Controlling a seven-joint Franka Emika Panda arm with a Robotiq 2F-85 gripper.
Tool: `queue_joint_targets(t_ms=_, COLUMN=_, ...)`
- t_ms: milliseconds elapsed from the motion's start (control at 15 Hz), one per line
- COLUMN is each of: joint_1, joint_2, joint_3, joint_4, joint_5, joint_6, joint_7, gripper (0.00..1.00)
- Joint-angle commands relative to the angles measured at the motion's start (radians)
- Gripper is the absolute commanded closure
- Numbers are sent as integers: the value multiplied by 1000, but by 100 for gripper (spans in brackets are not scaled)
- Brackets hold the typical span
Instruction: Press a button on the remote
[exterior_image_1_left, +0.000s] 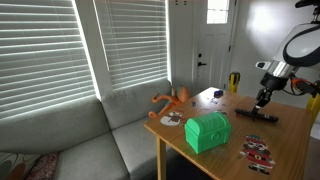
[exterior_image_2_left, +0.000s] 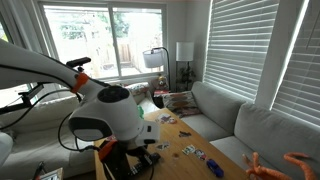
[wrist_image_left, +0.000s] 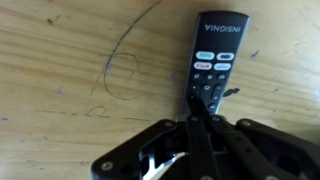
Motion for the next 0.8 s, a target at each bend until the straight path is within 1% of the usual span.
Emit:
queue_joint_targets(t_ms=0, joint_1=10, joint_2=8, joint_3=-11, joint_4=-7, joint_5=42, joint_6=22, joint_7=-42, gripper=100)
queue_joint_targets(t_ms=733, joint_1=5, joint_2=12, joint_3=-11, joint_4=-8, joint_5=40, joint_6=21, joint_7=-33, gripper=100)
